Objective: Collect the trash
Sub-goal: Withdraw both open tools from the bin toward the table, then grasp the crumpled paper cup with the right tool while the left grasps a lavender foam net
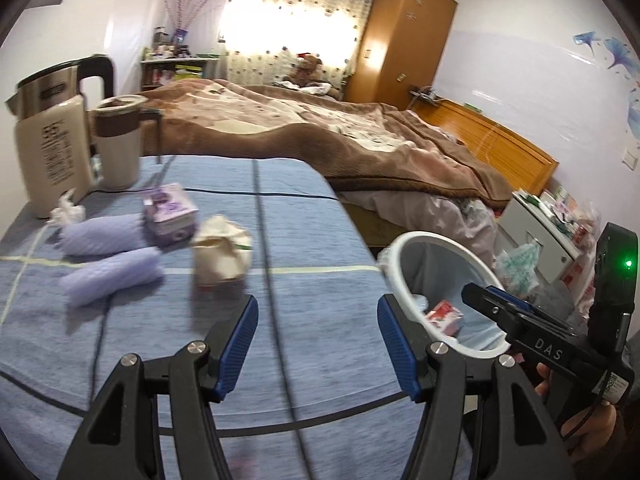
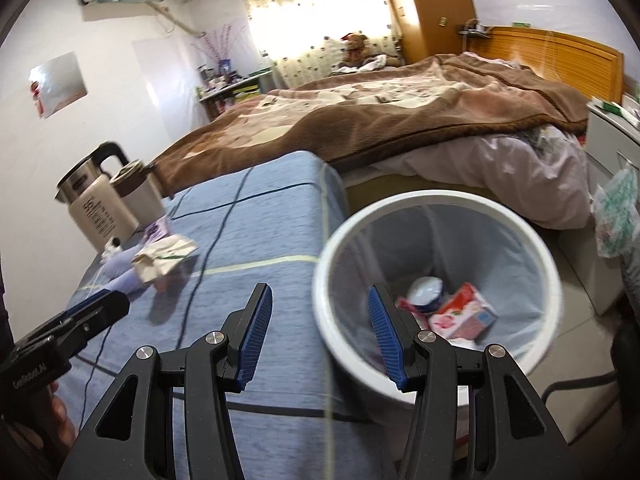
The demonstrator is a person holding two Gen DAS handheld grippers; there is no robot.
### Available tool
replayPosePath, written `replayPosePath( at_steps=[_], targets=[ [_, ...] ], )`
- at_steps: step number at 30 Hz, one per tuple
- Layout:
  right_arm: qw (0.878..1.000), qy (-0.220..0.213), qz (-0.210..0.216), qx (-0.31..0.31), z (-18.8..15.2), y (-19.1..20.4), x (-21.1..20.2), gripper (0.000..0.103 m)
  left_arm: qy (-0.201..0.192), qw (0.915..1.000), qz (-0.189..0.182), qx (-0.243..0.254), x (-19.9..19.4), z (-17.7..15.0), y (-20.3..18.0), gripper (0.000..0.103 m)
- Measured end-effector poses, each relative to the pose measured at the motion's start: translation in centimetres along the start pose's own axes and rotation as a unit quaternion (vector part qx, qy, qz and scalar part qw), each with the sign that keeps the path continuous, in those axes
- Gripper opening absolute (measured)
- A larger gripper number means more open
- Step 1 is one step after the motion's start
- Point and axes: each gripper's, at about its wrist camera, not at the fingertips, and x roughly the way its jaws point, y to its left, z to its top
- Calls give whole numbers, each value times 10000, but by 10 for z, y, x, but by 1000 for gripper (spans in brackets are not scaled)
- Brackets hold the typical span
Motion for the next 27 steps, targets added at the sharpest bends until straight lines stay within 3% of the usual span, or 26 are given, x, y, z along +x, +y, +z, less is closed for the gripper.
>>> replayPosePath(
  at_steps=[16,27],
  targets=[
    [9979,163,409,-471,-2,68,23,51,-100,9973,607,-400,-25,-3,82,67],
    [9947,178,737,-695,7,111,48,53,-60,9956,822,-437,-24,8,126,67]
  ],
)
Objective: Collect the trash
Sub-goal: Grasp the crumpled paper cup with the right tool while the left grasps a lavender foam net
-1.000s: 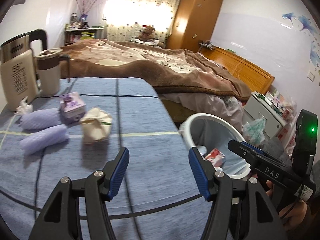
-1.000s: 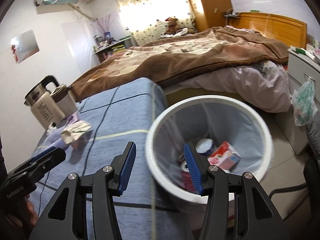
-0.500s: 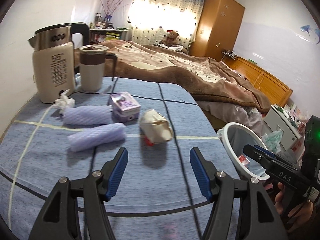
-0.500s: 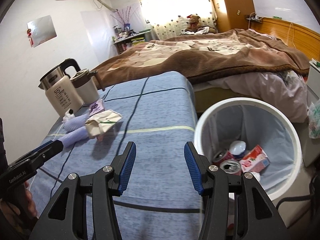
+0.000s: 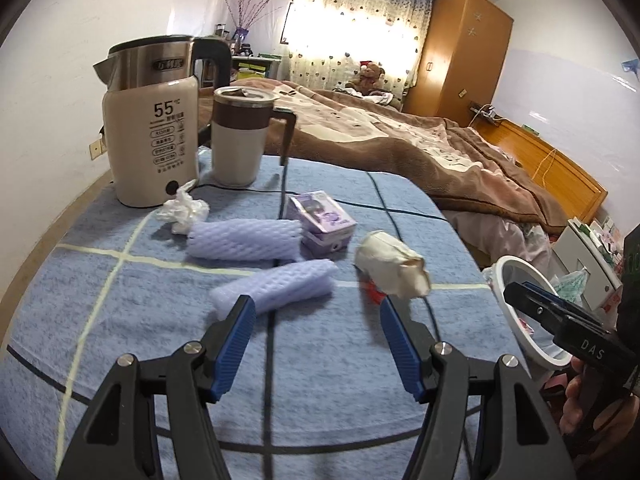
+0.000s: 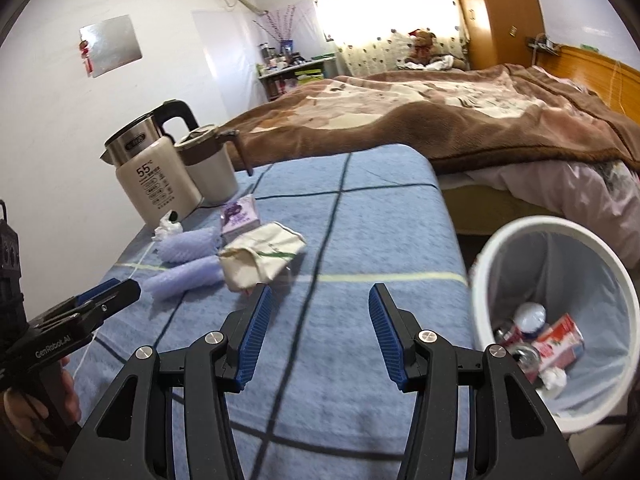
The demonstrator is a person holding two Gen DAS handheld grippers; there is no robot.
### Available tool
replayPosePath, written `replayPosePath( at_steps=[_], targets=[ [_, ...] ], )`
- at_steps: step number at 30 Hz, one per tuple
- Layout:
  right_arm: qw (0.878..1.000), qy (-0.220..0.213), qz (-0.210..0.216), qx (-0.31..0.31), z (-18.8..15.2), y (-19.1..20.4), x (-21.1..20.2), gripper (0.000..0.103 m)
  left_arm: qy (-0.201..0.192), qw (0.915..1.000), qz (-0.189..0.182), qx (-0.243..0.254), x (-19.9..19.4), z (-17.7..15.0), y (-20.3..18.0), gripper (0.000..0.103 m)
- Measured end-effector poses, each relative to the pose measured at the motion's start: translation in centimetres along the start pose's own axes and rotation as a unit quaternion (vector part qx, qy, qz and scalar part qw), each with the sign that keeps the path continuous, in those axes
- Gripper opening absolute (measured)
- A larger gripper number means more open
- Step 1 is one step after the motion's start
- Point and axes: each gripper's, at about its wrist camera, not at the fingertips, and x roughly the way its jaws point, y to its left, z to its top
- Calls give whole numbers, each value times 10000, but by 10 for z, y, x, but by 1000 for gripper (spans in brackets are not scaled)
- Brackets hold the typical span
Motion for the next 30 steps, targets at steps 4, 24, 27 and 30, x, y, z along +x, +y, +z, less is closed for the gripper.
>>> replayPosePath(
  at_steps=[4,24,27,30],
  targets=[
    [9999,81,55,-109,6,14,16,55,123,9999,72,43,10,4,13,68],
    [9974,479,97,-530,29,66,93,58,519,9984,-178,130,53,13,52,72],
    [9964,601,-73,-591,29,67,104,58,532,9983,-167,171,56,13,52,72],
    [9955,732,-214,-565,27,63,113,58,579,9979,-207,222,60,14,51,72]
  ],
)
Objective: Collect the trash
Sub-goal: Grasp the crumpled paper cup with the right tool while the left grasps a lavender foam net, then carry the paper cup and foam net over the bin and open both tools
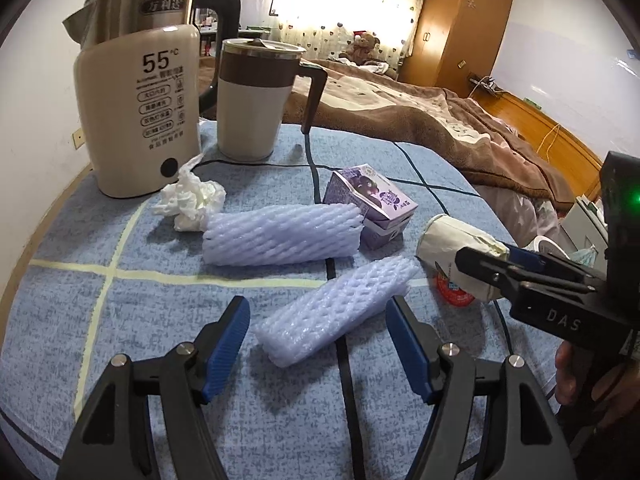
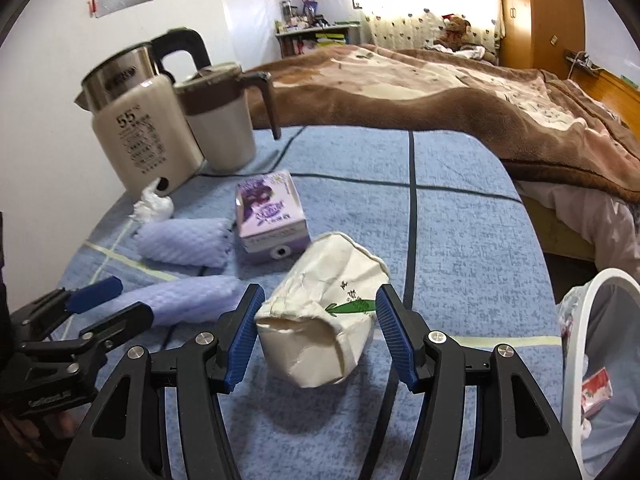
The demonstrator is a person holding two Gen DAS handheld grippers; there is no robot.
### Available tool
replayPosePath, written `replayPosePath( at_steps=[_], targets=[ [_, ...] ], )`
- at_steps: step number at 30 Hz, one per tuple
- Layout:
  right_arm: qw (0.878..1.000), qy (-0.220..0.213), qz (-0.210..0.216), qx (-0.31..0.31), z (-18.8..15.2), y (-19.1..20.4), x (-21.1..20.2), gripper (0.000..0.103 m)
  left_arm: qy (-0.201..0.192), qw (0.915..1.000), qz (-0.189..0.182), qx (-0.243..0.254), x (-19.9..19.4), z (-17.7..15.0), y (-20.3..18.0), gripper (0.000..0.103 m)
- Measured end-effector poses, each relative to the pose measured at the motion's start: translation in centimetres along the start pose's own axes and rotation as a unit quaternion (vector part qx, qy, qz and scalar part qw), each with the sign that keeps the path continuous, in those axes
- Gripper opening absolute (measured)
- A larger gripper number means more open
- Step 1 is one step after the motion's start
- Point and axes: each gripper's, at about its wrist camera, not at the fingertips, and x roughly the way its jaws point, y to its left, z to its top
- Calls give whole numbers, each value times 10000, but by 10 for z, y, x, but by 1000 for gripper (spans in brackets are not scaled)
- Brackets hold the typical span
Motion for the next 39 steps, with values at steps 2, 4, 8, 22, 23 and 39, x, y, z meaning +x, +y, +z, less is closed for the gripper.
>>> replayPosePath(
  at_steps=[2,4,8,22,23,39],
  targets=[
    [10000,44,18,65,-1,-3,2,58,24,10000,-7,-38,2,2,0,72],
    [9999,89,16,113,-2,-5,5,58,21,10000,-40,47,4,4,-2,73],
    [9996,58,132,245,-6,-12,4,58,119,9998,-46,176,12,6,-8,73],
    [9977,-88,426,529,-9,-22,-4,50,261,9980,-99,574,22,0,-27,69],
    [9975,-112,440,549,-9,-23,-6,49,277,9978,-104,587,22,0,-27,65],
    [9954,-446,446,718,-20,-37,-32,37,389,9974,-308,520,21,-10,-38,32]
  ],
)
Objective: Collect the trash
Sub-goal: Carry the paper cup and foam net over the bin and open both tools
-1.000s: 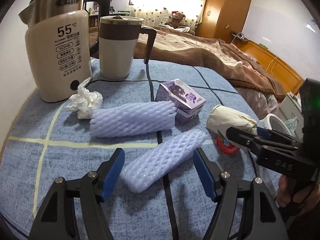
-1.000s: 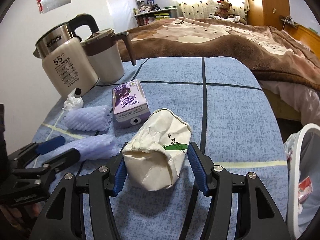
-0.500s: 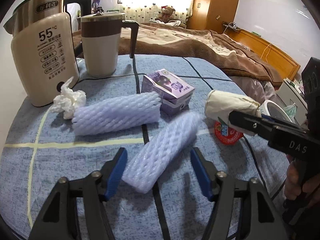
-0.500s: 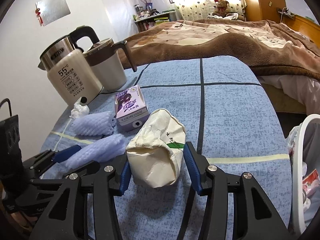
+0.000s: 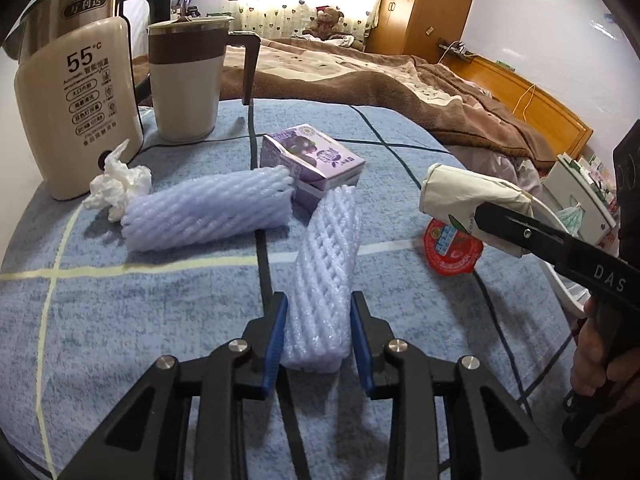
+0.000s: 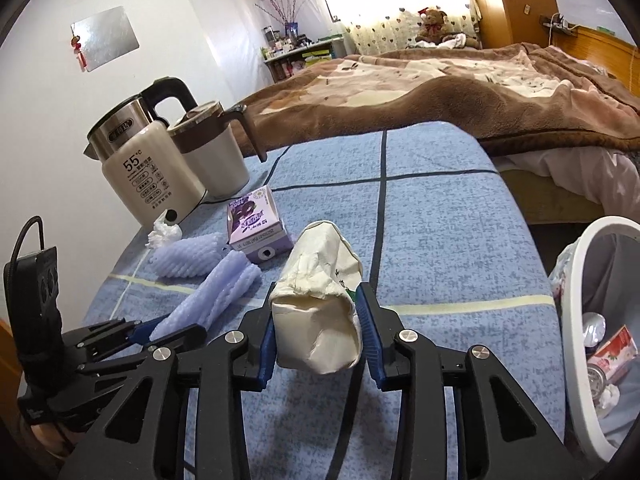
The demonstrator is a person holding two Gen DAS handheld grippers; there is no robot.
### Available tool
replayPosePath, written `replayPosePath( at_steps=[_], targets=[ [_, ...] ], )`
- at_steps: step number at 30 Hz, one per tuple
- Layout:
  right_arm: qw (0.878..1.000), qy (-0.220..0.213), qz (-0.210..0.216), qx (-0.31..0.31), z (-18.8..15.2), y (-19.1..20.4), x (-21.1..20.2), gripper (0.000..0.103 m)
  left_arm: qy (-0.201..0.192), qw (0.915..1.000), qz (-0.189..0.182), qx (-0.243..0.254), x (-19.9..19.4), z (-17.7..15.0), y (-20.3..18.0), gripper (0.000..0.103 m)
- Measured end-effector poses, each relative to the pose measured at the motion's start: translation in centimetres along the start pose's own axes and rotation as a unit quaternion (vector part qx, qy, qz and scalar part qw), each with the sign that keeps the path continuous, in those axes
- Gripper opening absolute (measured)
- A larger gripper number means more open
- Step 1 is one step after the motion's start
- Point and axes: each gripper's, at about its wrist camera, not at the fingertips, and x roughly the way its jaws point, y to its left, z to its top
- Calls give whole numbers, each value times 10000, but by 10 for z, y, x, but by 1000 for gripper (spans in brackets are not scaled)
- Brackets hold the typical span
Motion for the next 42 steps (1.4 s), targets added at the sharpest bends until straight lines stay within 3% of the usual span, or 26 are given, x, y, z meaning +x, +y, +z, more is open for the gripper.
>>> replayPosePath(
  at_steps=[6,22,42],
  targets=[
    [9998,-152,95,23,-5,-3,-14,37,-143,9999,48,-30,-9,-5,-6,31],
    [9981,-428,257,360,-20,-23,-51,37,-422,9982,-336,-277,-36,-21,-30,31],
    [9949,-830,83,561,-40,-55,-112,37,-693,9962,-501,175,-61,-13,-105,31]
  ],
)
